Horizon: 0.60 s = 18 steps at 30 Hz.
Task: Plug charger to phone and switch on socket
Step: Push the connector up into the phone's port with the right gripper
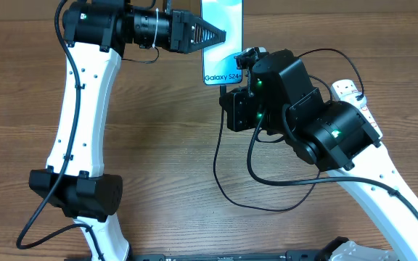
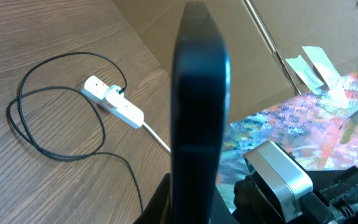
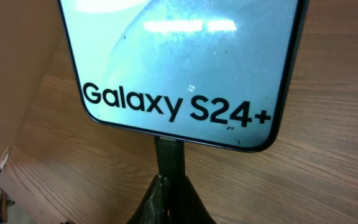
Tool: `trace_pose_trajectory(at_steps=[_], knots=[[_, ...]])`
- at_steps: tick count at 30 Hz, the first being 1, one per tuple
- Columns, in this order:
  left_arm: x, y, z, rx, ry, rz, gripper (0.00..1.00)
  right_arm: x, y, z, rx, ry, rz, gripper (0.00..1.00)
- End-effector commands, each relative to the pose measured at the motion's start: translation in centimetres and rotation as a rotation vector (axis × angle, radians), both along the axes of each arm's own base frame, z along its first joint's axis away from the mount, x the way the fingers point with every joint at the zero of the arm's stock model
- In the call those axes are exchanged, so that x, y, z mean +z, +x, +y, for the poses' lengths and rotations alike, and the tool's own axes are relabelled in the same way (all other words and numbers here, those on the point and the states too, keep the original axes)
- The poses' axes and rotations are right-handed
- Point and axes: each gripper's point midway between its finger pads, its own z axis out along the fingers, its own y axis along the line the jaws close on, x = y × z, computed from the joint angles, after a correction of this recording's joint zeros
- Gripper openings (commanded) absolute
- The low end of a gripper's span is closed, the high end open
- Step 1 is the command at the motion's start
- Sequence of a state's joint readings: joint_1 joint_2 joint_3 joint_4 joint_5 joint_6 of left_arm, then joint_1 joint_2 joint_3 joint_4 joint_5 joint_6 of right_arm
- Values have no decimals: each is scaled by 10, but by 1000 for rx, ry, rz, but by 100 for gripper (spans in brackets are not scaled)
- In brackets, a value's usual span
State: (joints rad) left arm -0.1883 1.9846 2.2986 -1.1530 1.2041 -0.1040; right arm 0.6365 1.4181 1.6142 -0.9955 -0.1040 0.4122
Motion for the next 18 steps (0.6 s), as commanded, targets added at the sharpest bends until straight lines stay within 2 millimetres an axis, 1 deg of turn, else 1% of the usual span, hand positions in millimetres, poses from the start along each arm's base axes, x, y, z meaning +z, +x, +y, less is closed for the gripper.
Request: trace_pose_trajectory(at_steps=[1,13,18], knots=[[13,-9,-1,-35,-39,-20,4,21,7,-6,-43,18,-60,4],[13,-9,-1,-32,-39,-12,4,27,11,-4,-42,35,-89,4],[13,-9,-1,-32,-39,-11,4,29,15,-6,-56,25,-112,4]])
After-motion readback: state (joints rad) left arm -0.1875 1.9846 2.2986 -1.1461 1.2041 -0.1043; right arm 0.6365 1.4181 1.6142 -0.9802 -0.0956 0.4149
